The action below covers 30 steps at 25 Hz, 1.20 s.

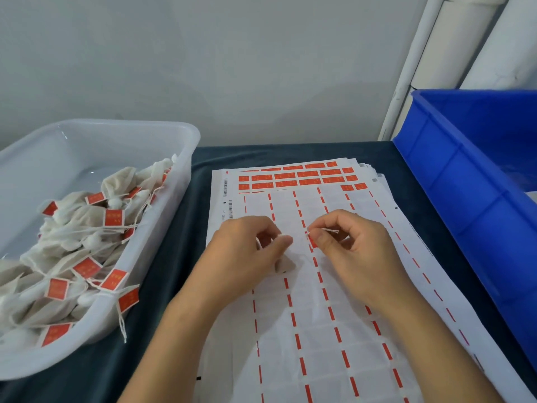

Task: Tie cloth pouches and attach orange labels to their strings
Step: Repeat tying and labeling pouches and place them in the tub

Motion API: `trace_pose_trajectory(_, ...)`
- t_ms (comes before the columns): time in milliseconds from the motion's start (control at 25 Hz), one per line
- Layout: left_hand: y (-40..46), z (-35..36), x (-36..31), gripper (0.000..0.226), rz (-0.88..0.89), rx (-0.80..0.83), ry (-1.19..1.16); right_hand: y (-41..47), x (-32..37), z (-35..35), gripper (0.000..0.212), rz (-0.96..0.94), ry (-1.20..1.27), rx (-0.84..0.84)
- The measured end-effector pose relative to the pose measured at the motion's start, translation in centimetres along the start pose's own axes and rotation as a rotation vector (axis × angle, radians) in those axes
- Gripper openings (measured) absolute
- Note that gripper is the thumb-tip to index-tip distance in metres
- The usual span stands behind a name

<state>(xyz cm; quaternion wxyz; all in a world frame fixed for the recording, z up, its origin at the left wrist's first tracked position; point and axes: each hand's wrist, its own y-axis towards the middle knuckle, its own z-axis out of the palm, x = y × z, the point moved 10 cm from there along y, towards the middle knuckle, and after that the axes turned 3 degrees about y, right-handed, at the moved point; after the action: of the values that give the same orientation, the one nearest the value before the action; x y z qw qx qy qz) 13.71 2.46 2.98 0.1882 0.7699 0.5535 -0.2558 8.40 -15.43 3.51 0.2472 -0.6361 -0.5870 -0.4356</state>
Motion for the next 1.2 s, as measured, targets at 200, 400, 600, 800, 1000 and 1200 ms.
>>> trace_pose_trajectory(200,-1.2,-4.3,-1.0,0.019,0.047,-0.184,-0.170,0.1,5.3,2.5,0.046,-0.105,-0.265,0.140)
trace_pose_trajectory(400,-5.8,-11.6,-2.5,0.019,0.200,-0.585,-0.092,-0.5,13.6,5.2,0.025,-0.279,-0.406,0.186)
trace_pose_trajectory(600,-8.7,-18.0,0.5,0.019,0.088,-0.810,0.123,0.3,21.3,10.1,0.006,-0.462,-0.258,0.278)
trace_pose_trajectory(800,-8.9,-21.8,5.3,0.015,-0.094,-0.850,0.272,0.8,23.7,16.8,0.020,-0.532,-0.234,0.404)
trace_pose_trajectory(1000,-7.1,-20.1,7.8,0.017,-0.159,-0.664,0.333,1.7,22.1,19.2,0.029,-0.555,-0.429,0.406)
trace_pose_trajectory(1200,-7.4,-20.1,6.5,0.017,-0.158,-0.644,0.447,1.5,21.9,16.6,0.046,-0.527,-0.288,0.373)
